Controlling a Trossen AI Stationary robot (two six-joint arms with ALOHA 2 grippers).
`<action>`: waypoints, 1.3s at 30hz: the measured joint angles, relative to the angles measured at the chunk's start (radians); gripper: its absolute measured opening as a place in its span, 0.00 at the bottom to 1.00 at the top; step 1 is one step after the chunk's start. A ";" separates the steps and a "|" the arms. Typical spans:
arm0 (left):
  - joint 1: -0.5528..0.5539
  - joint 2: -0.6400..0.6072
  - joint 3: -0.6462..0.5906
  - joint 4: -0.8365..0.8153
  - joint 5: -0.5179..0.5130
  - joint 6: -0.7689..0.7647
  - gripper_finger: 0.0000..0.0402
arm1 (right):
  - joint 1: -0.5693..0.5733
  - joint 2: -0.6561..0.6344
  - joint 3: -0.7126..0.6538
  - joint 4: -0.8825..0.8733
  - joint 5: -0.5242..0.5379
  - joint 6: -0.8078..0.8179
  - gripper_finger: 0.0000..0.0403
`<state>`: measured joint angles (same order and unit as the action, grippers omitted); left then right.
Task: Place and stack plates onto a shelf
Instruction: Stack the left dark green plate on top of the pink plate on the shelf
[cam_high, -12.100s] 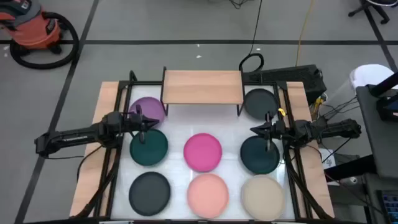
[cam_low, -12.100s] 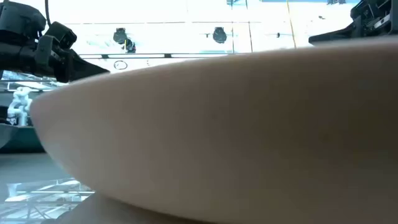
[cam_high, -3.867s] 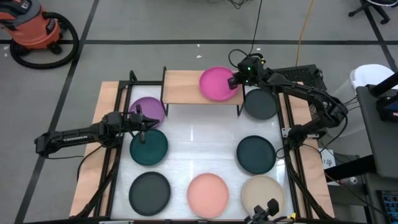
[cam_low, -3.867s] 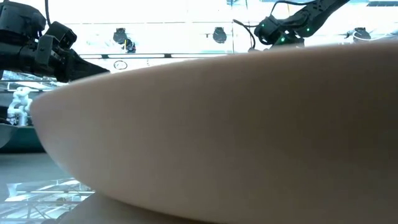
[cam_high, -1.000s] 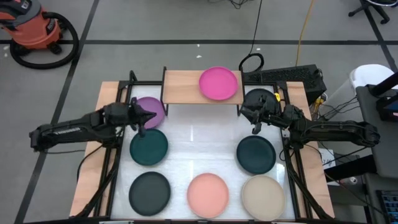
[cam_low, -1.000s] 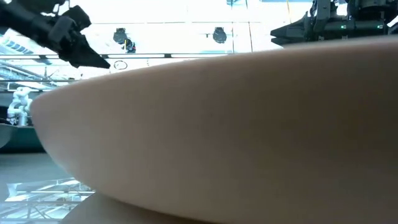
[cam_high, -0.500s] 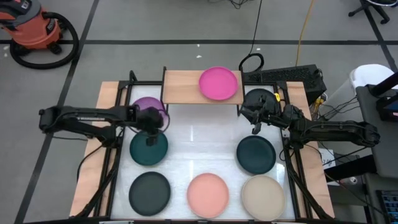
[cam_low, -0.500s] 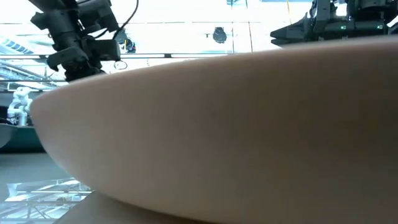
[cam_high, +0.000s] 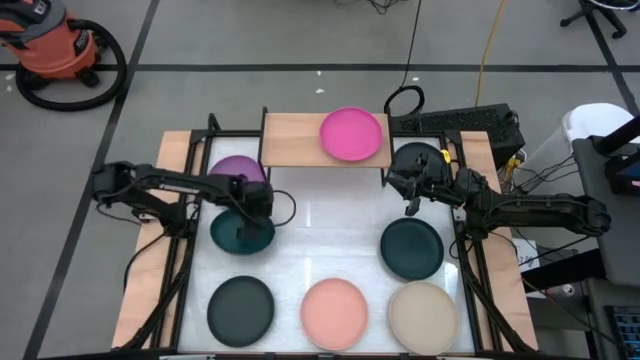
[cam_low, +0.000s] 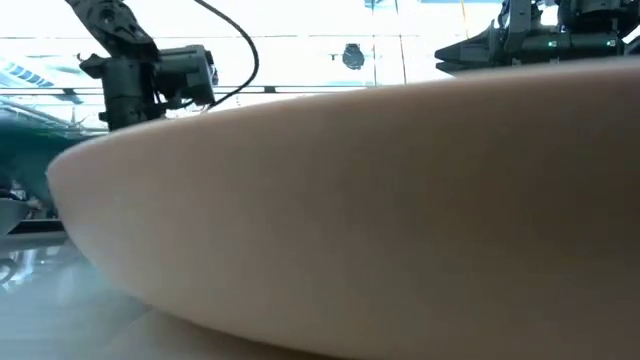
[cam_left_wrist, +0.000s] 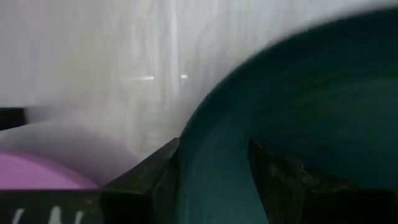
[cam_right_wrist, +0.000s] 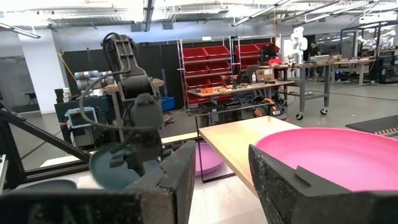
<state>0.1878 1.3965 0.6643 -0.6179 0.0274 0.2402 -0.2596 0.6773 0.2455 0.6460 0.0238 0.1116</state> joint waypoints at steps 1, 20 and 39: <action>0.005 0.010 0.001 0.002 0.001 0.011 0.47 | 0.000 0.000 0.000 0.000 0.000 0.000 0.32; 0.024 0.022 0.122 -0.046 0.103 0.020 0.48 | 0.000 0.000 0.000 -0.007 0.000 -0.003 0.32; 0.074 0.171 0.159 -0.019 0.104 0.199 0.48 | 0.000 0.000 0.000 -0.007 0.000 -0.021 0.32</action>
<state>0.2615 1.5670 0.8230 -0.6373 0.1310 0.4394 -0.2596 0.6769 0.2455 0.6387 0.0242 0.0910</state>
